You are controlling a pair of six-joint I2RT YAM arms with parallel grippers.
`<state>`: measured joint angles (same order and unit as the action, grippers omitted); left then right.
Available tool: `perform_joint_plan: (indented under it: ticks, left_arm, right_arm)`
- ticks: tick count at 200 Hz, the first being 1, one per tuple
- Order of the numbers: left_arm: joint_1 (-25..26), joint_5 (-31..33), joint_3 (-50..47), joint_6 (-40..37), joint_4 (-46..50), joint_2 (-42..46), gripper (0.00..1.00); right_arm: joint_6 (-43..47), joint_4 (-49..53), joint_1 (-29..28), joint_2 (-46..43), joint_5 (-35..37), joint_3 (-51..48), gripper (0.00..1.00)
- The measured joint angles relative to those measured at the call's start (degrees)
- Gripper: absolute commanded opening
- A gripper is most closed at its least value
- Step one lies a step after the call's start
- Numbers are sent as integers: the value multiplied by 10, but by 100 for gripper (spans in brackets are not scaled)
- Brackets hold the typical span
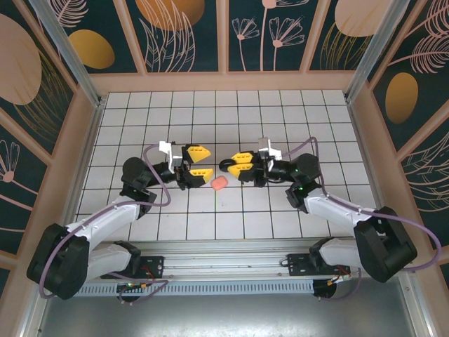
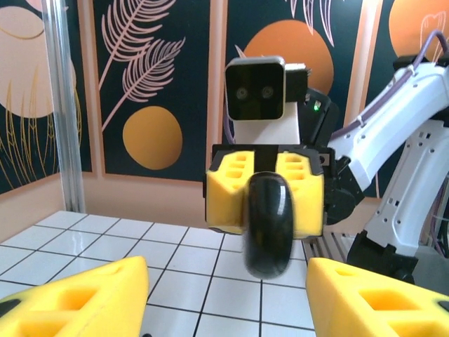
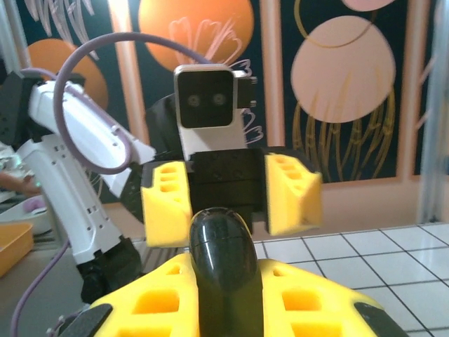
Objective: Insert wireless bluetooth earbuds into charging case
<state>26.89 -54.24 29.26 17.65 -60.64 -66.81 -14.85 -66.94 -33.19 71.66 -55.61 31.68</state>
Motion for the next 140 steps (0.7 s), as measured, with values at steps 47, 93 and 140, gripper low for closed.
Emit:
perform_joint_plan:
  ticks: [47,93,140]
  left_arm:
    - [3,-22,8,-52,73,19,57]
    - [5,-24,8,-72,104,32,49]
    - [7,-24,10,-76,116,35,36]
  right_arm:
    - [13,3,-20,44,-11,42,17]
    - [13,3,-27,58,-12,50,17]
    - [13,2,-37,60,-14,50,17]
